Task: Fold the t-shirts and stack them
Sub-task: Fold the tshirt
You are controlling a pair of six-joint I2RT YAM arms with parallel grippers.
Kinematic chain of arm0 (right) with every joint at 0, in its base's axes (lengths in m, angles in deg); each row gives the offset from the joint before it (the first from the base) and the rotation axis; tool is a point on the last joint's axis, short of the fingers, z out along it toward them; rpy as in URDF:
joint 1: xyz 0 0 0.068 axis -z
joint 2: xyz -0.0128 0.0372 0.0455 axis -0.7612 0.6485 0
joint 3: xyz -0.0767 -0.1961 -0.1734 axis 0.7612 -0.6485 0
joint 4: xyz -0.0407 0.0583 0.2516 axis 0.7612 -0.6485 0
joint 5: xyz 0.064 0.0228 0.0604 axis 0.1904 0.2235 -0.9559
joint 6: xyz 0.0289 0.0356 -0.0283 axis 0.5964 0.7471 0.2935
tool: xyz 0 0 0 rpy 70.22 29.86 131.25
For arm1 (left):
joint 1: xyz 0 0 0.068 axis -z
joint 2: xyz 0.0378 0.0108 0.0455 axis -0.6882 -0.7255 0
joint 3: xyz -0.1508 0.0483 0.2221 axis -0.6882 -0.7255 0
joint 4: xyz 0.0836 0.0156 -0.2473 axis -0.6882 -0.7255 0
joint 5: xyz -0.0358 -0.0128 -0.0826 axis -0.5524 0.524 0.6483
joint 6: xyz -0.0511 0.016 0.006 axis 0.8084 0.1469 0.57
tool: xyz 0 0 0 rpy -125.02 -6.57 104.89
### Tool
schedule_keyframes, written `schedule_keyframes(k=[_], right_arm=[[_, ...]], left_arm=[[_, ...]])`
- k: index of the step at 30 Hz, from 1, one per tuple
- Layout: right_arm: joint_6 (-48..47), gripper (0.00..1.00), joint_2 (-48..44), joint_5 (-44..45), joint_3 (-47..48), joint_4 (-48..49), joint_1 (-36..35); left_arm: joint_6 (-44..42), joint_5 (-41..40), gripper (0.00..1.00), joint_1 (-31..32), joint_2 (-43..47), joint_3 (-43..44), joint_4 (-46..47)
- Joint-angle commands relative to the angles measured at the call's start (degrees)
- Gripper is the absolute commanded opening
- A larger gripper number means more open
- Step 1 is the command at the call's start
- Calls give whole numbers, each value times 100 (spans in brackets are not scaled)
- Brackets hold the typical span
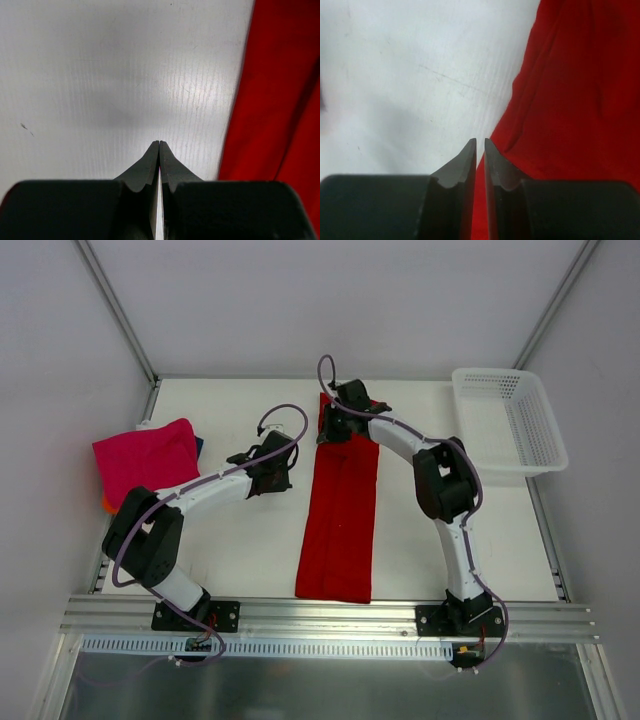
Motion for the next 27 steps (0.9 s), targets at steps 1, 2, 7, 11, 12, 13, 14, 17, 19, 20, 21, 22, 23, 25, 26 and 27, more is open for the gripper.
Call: schedule_keyframes(k=[1, 2, 7, 11, 12, 13, 14, 17, 19, 20, 21, 22, 23, 25, 26, 27], right_arm=[[-103, 15, -476, 216, -322, 4, -72], [-130, 15, -573, 313, -410, 21, -81], [-156, 17, -1204, 543, -1068, 39, -90], [-156, 28, -2364, 744, -2430, 276, -256], [-269, 33, -2637, 980, -2694, 277, -300], [-340, 36, -2918, 1095, -2931, 120, -361], [-402, 40, -3451, 1244, -3386, 14, -466], [-447, 58, -4576, 1737, -4291, -303, -704], [-289, 63, -5168, 1861, -4733, -487, -810], [-201, 65, -5466, 1913, -4970, -532, -976], [-70, 69, -6078, 2210, -5425, -689, -1082], [210, 71, -6363, 2343, -5630, -769, -1361], [387, 71, -6627, 2492, -5806, -917, -1521], [956, 71, -7269, 2941, -6211, -1348, -2028], [1169, 71, -7445, 3073, -6342, -1445, -2232], [1380, 71, -7743, 3283, -6596, -1490, -2434]], left_arm=[[103, -34, 0, -69, 243, -76, 83], [112, -43, 0, -69, 270, -94, 91], [130, 1, 0, -69, 437, -225, 91], [130, 430, 39, -69, 744, -480, 144], [121, 675, 65, -69, 971, -576, 240], [121, 773, 84, -60, 1095, -821, 293], [121, 844, 99, -60, 1218, -954, 337], [156, 1239, 99, -51, 1728, -1437, 513], [252, 1380, 99, -8, 2123, -1779, 583], [279, 1346, 99, 106, 2255, -1903, 575], [340, 1293, 99, 185, 2561, -2009, 575], [401, 1223, 99, 264, 2720, -2262, 566], [489, 1214, 99, 413, 2887, -2378, 557], [717, 1214, 99, 633, 3292, -2641, 549], [806, 1014, 99, 774, 3372, -2695, 453], [972, 881, 99, 1097, 3425, -2730, 382]])
